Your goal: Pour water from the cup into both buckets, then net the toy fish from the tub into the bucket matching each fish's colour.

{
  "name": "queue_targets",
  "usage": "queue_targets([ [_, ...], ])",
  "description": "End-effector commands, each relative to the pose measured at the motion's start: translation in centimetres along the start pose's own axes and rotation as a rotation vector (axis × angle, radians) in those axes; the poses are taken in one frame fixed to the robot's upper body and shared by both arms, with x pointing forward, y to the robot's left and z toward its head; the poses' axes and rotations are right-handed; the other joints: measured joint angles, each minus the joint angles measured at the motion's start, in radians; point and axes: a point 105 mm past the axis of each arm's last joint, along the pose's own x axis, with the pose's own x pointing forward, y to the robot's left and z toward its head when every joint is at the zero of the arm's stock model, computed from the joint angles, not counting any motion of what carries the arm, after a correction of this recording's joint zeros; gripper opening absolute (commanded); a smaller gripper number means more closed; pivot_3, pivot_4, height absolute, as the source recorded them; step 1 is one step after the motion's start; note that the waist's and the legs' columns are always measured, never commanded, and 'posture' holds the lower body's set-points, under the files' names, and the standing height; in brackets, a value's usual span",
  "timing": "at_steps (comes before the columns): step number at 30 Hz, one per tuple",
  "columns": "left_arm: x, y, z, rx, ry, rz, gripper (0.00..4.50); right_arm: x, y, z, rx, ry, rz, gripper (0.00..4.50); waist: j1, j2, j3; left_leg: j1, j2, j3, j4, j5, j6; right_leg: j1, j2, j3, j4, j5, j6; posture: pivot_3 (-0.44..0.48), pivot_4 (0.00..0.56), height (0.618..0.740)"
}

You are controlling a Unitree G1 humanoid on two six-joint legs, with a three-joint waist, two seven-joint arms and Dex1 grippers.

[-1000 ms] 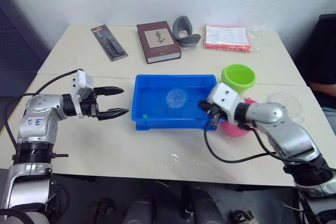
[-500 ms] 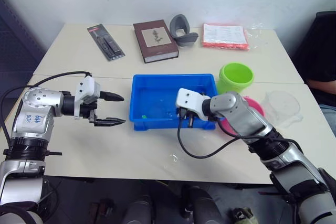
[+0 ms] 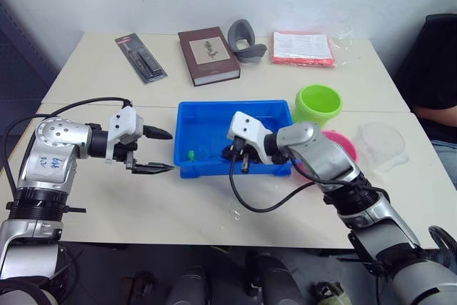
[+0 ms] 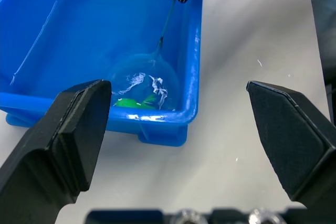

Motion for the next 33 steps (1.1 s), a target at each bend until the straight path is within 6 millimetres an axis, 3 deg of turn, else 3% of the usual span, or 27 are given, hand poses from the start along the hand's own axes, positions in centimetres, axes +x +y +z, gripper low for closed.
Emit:
queue_targets([
  [1,-0.6,0.2,-0.2,-0.007,-0.056,0.042,4.45,-1.9,-0.6,1.4,0.030,-0.076,-0.019,0.00,-0.001,0.000,0.000,0.000,0.000,0.000,0.000,0.000,0.000,0.000,0.000,0.000,0.000,0.000,0.000,0.000,0.150,0.740],
  [8,-0.2,0.6,0.3,-0.045,-0.169,0.093,4.45,-4.4,-1.4,0.4,0.082,-0.100,-0.069,0.00,0.005,0.000,0.000,0.000,0.000,0.001,0.000,0.000,0.000,-0.001,-0.001,0.000,0.001,0.000,0.000,0.000,0.150,0.740],
  [15,0.6,1.0,2.5,-0.089,-0.322,0.110,4.45,-8.1,-1.1,-0.6,0.016,-0.156,-0.180,0.00,0.011,0.000,0.000,-0.001,0.000,0.001,0.000,0.000,0.000,-0.001,0.000,0.000,0.001,0.000,0.000,0.000,0.150,0.740],
  [22,3.5,0.3,4.8,-0.114,-0.453,0.070,4.45,-13.7,-1.1,-0.8,-0.010,-0.246,-0.410,0.00,0.013,-0.001,0.000,0.000,-0.001,0.002,0.000,0.000,0.000,0.000,0.000,0.001,0.000,0.001,0.001,0.000,0.150,0.740],
  [25,4.6,0.2,5.4,-0.127,-0.485,0.053,4.45,-16.4,-2.0,-0.8,-0.023,-0.264,-0.537,0.00,0.009,-0.001,0.000,0.001,0.000,0.003,0.000,0.000,0.000,0.001,0.001,0.002,0.000,0.001,0.001,0.000,0.150,0.740],
  [27,5.1,0.1,5.7,-0.132,-0.505,0.046,4.45,-17.9,-2.7,-0.9,-0.042,-0.260,-0.615,0.00,0.011,-0.001,0.000,0.002,0.000,0.003,0.000,0.000,0.000,0.001,0.001,0.002,0.000,0.001,0.001,0.000,0.150,0.740],
  [28,5.6,0.1,6.2,-0.135,-0.525,0.041,4.45,-19.7,-3.9,-1.2,-0.051,-0.258,-0.725,0.00,0.011,-0.001,0.000,0.002,0.000,0.003,0.000,0.000,0.000,0.001,0.000,0.002,0.000,0.001,0.001,0.000,0.150,0.740],
  [30,6.5,-0.2,7.0,-0.130,-0.550,0.015,4.45,-22.8,-5.6,-2.6,-0.058,-0.198,-0.888,0.00,0.014,-0.001,0.000,0.002,-0.001,0.003,0.000,0.000,0.000,0.001,0.000,0.002,0.000,0.001,0.001,0.000,0.150,0.740],
  [33,7.2,-0.4,7.4,-0.132,-0.561,-0.006,4.45,-25.5,-7.1,-4.5,-0.089,-0.109,-1.026,0.00,0.024,-0.001,0.000,0.002,-0.001,0.004,0.000,0.000,0.000,0.002,0.000,0.003,-0.001,0.001,0.002,0.000,0.150,0.740],
])
